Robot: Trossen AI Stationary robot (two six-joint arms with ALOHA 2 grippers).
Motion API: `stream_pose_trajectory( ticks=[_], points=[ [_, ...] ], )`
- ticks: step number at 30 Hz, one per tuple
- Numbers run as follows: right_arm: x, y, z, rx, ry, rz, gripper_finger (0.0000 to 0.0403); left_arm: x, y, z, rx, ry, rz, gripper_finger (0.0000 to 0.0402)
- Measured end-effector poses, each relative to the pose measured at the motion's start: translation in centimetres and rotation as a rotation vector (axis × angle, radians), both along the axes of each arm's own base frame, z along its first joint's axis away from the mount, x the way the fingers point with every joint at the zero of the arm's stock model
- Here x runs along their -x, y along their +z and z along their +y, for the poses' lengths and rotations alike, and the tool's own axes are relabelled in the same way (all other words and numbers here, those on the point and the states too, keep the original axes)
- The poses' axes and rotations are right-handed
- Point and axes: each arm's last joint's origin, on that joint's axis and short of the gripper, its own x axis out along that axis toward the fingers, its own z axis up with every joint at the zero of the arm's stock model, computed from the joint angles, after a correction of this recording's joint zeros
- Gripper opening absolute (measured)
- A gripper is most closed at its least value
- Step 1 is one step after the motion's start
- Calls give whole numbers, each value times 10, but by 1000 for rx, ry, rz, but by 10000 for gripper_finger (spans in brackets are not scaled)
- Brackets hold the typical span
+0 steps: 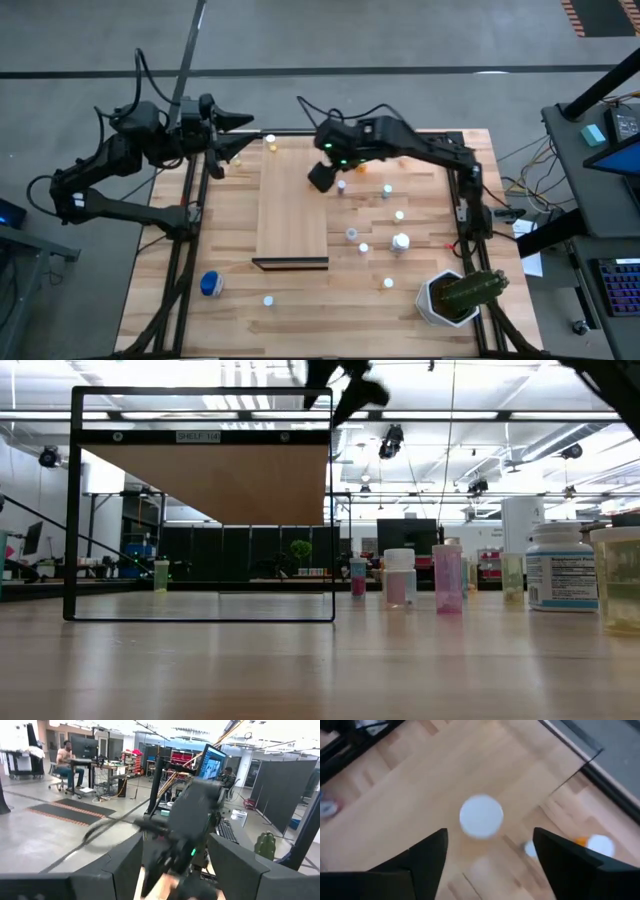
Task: Pick and place medicine bottles onto shelf by color
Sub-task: Put the top left yellow tablet bottle on the shelf
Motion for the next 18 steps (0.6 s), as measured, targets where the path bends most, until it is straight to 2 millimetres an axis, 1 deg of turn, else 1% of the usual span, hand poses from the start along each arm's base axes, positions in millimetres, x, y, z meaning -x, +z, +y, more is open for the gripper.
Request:
stream_pose_trajectory(
  ticks=[2,5,9,12,14,18],
  points=[
    [15,12,4,21,25,20,241,0,0,0,9,-3,-1,208],
    [36,24,7,61,73,63,181,0,0,0,27,-10,-7,208],
    [50,34,12,120,173,58,93,-1,-3,-1,57,-38,20,208],
    [56,38,19,160,232,0,40,-5,-7,-1,99,-52,51,208],
    [62,38,24,190,273,-28,17,-7,-11,0,134,-52,73,208],
    [75,38,31,232,303,-130,11,-10,-17,1,227,-42,113,208]
  ],
)
